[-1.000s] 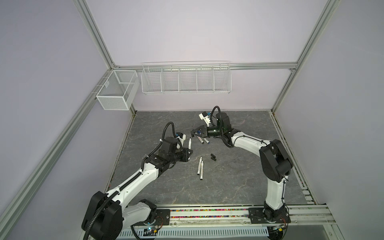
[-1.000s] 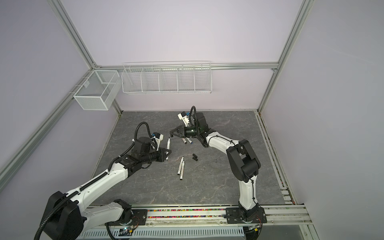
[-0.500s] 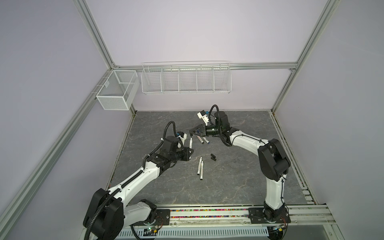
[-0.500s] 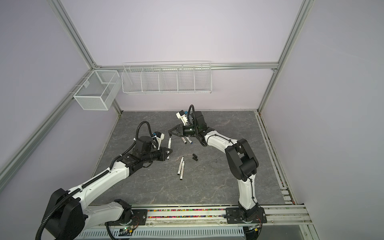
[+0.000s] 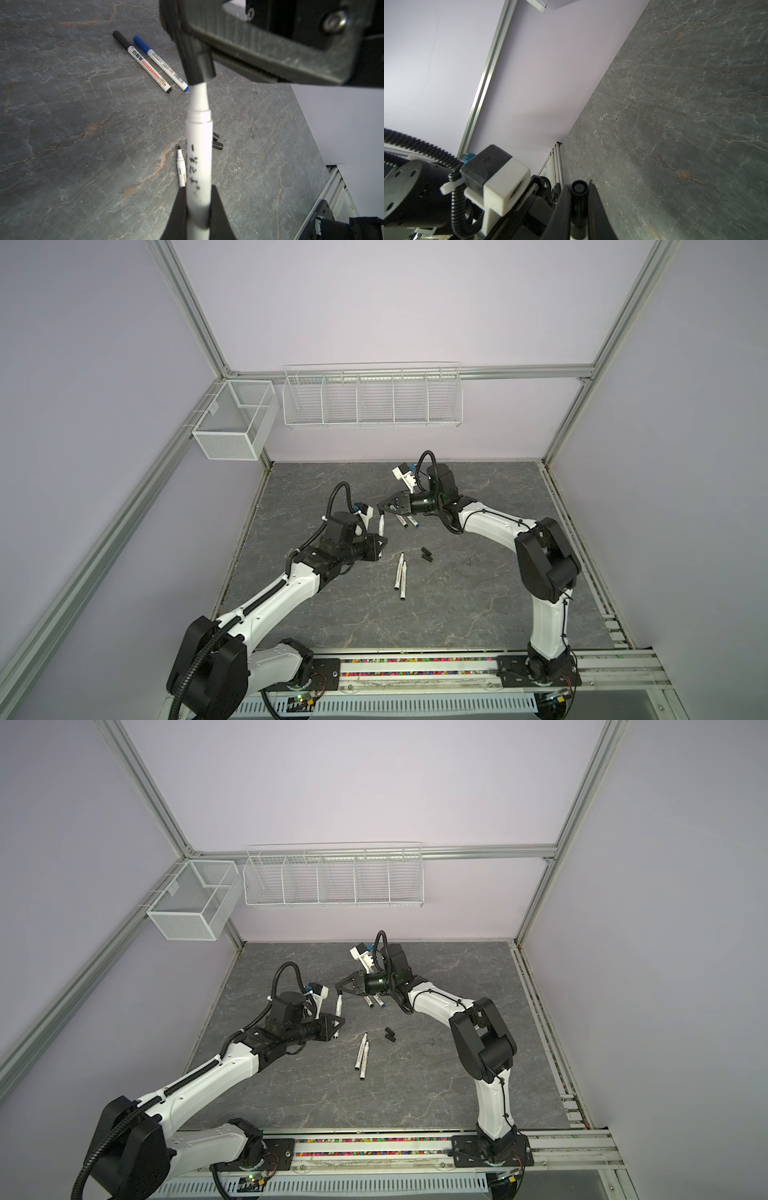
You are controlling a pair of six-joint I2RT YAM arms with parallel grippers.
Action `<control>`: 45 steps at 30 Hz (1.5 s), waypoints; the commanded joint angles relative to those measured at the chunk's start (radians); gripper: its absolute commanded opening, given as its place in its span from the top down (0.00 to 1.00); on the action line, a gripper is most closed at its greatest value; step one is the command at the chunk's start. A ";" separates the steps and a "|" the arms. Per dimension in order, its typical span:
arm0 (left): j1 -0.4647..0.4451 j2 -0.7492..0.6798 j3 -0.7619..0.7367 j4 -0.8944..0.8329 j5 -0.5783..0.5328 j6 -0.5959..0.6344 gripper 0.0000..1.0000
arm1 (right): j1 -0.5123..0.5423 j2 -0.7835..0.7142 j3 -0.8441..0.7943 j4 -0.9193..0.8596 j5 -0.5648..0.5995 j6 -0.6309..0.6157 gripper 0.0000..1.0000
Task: Insert the pens into the pen caps
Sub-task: 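Press the black cap down onto the marker tip with the right gripper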
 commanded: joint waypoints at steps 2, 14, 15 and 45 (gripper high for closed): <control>-0.003 0.008 0.043 0.073 -0.032 -0.022 1.00 | -0.003 -0.061 -0.035 -0.033 -0.031 -0.042 0.90; 0.001 0.043 0.116 0.237 -0.138 -0.026 1.00 | -0.016 -0.128 -0.110 0.073 -0.210 0.046 0.87; 0.001 0.044 0.125 0.242 -0.153 -0.015 1.00 | -0.016 -0.138 -0.116 0.059 -0.220 0.032 0.87; -0.001 -0.060 -0.014 0.514 -0.277 0.077 1.00 | -0.047 -0.331 -0.150 -0.598 0.167 -0.491 0.88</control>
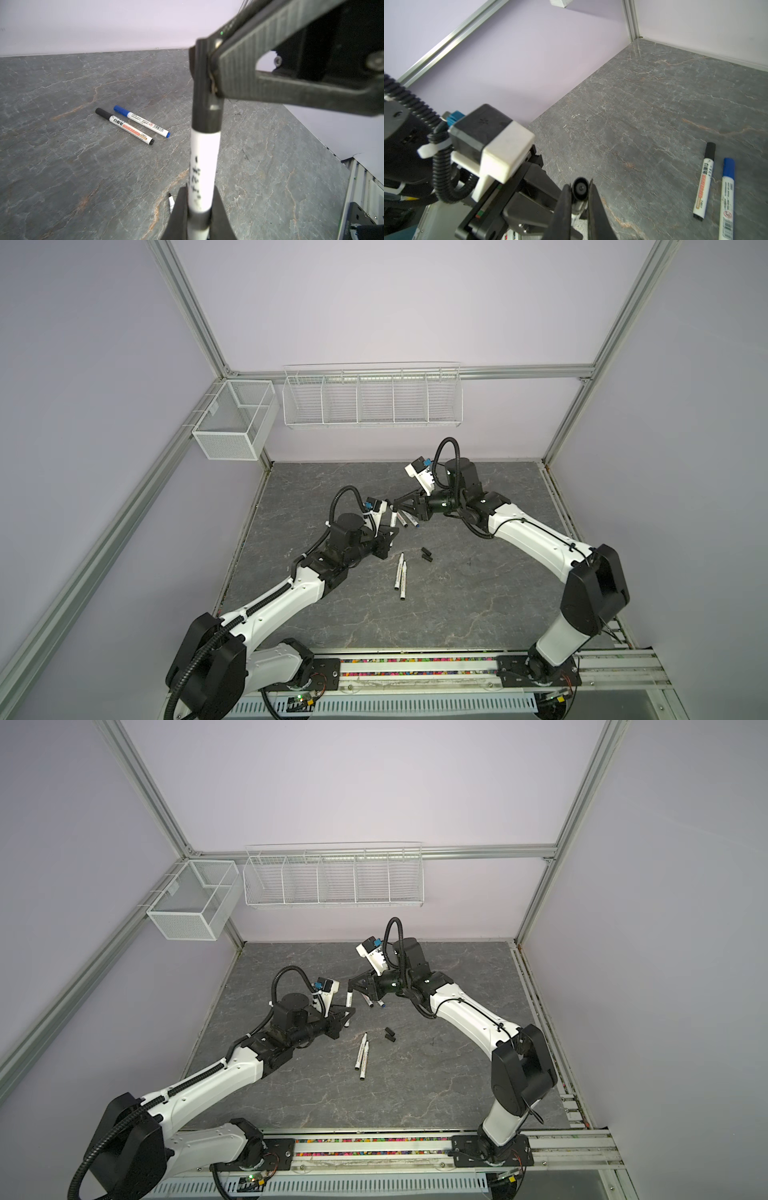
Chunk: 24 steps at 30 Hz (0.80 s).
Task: Insert the pens into the pen caps
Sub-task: 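Press the black cap down onto the marker tip with the right gripper, then open the right gripper and draw it back from the capped marker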
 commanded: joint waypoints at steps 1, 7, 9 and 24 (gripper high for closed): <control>0.075 -0.049 0.021 0.223 -0.205 -0.119 1.00 | -0.028 -0.013 -0.076 -0.226 -0.044 0.013 0.88; 0.071 -0.013 0.024 0.203 -0.159 -0.167 1.00 | -0.022 -0.023 -0.077 -0.205 -0.073 0.033 0.85; 0.069 -0.002 0.025 0.191 -0.136 -0.177 1.00 | -0.027 -0.028 -0.067 -0.196 -0.062 0.052 0.75; -0.060 0.032 -0.060 0.158 -0.140 -0.143 1.00 | -0.024 0.002 0.068 -0.012 -0.008 0.177 0.44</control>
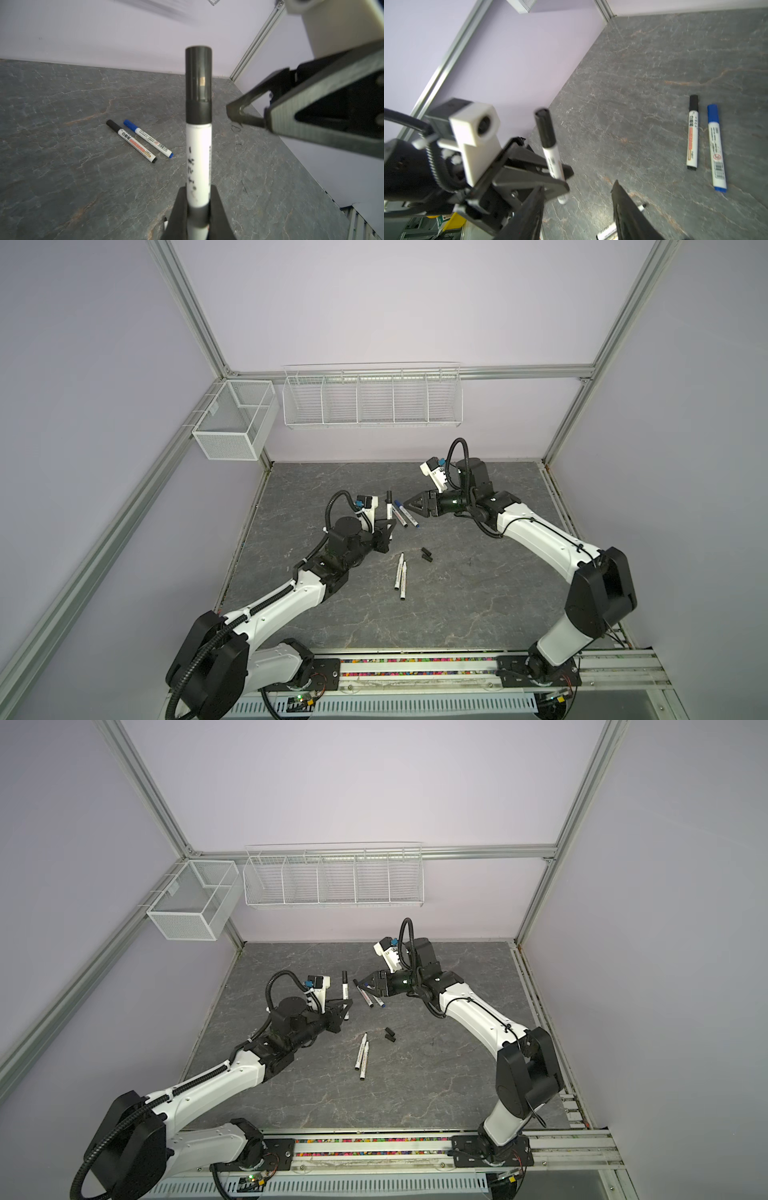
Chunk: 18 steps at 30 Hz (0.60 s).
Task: Insert the pens into the pen caps
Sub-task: 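Open the right gripper and draw it back from the capped marker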
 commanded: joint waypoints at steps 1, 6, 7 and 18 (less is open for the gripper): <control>-0.027 0.015 -0.002 -0.005 -0.024 0.005 1.00 | 0.028 0.030 0.071 0.044 -0.019 0.001 0.44; -0.036 0.014 -0.007 0.005 -0.025 -0.002 1.00 | 0.062 0.074 0.143 -0.024 0.004 -0.042 0.45; -0.036 0.012 -0.006 0.005 -0.026 0.000 1.00 | 0.068 0.083 0.156 -0.054 0.025 -0.063 0.45; -0.038 0.001 0.000 0.000 -0.018 -0.014 1.00 | 0.080 0.137 0.193 -0.124 0.107 -0.118 0.51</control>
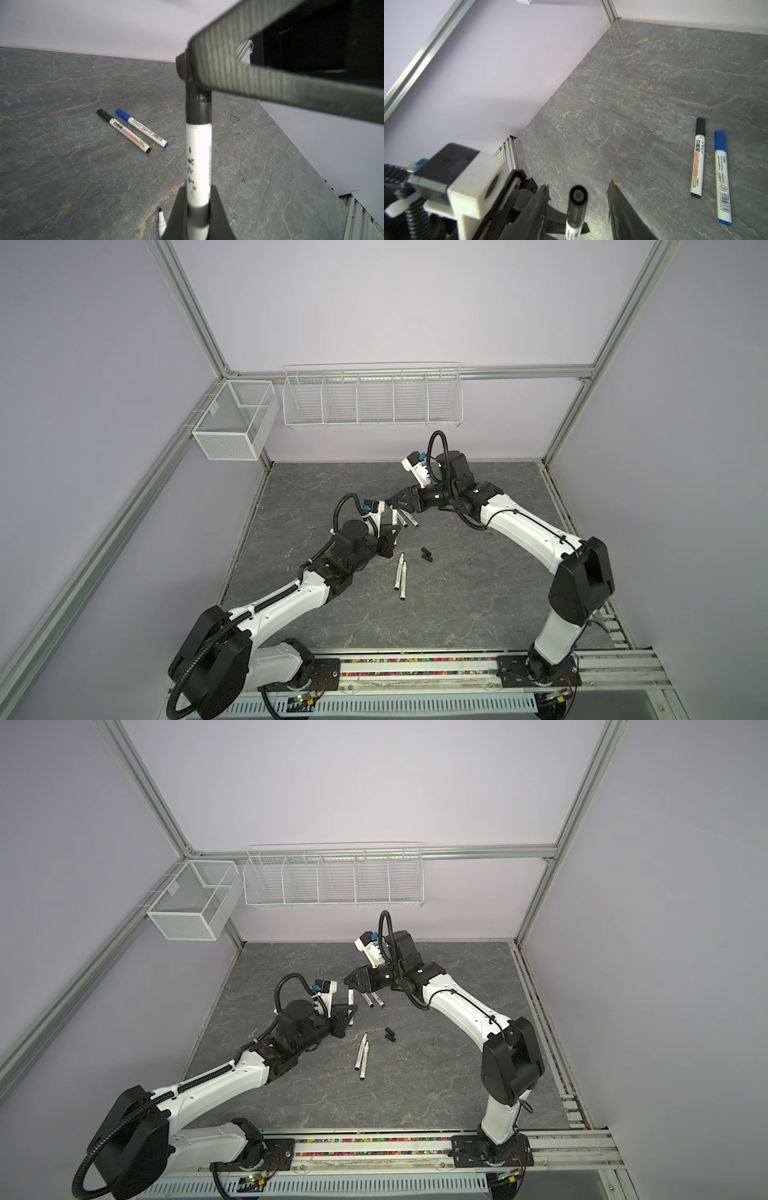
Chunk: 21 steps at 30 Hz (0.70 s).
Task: Insert the pens into the pen caps
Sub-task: 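Open the right gripper and draw it back from the capped marker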
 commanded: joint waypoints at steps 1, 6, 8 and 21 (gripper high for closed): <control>-0.007 -0.013 -0.001 0.014 0.000 -0.014 1.00 | 0.004 0.019 0.028 -0.016 0.014 -0.035 0.52; -0.011 -0.018 0.000 0.009 0.000 -0.017 1.00 | 0.004 0.034 0.034 -0.016 0.008 -0.037 0.58; -0.013 -0.019 0.001 0.007 0.003 -0.017 1.00 | 0.004 0.043 0.042 -0.017 0.002 -0.035 0.59; -0.016 -0.023 0.011 0.022 -0.048 -0.038 1.00 | 0.003 0.046 0.014 -0.034 -0.082 -0.043 0.90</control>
